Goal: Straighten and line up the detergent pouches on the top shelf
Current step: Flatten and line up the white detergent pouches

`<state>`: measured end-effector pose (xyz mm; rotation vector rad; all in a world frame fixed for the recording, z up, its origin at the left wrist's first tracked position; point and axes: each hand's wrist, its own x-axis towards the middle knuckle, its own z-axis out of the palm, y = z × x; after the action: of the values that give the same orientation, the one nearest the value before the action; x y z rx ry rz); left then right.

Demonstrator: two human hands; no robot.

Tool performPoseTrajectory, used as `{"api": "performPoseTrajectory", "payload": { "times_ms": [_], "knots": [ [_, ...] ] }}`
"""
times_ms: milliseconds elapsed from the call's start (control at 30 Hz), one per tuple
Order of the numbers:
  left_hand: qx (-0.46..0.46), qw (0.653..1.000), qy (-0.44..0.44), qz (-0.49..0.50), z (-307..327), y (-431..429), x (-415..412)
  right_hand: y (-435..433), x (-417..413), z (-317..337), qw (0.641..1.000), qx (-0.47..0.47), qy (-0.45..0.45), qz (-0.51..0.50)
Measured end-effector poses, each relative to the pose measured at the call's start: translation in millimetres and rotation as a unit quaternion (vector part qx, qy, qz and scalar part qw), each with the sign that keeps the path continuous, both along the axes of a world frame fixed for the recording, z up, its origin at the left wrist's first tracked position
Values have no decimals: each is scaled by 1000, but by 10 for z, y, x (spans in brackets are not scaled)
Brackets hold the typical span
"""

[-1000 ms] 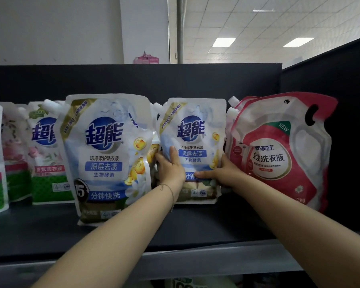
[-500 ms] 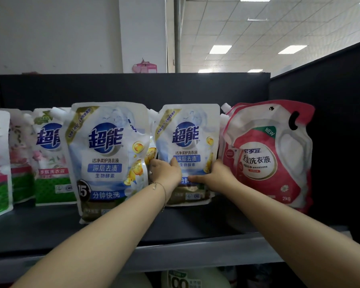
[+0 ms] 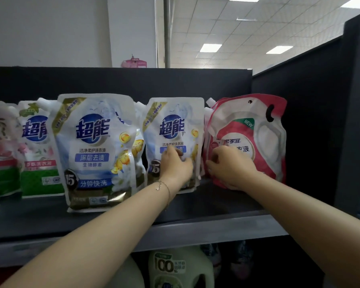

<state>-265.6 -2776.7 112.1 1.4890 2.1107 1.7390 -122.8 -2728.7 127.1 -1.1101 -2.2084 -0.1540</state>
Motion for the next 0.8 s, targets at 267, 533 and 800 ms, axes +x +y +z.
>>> {"api": "performPoseTrajectory", "payload": {
  "times_ms": [267,533,800],
  "knots": [
    [-160,974,71,-144,57,547,432,227,620,-234,980,155,-6,-121],
    [-206,973,65,-86,19,1001,528,418,529,-368,996,-72,-17,-46],
    [-150,986,-50,-45,-22,1302,566,649,675,-252,991,-132,-8,-23]
  ]
}}
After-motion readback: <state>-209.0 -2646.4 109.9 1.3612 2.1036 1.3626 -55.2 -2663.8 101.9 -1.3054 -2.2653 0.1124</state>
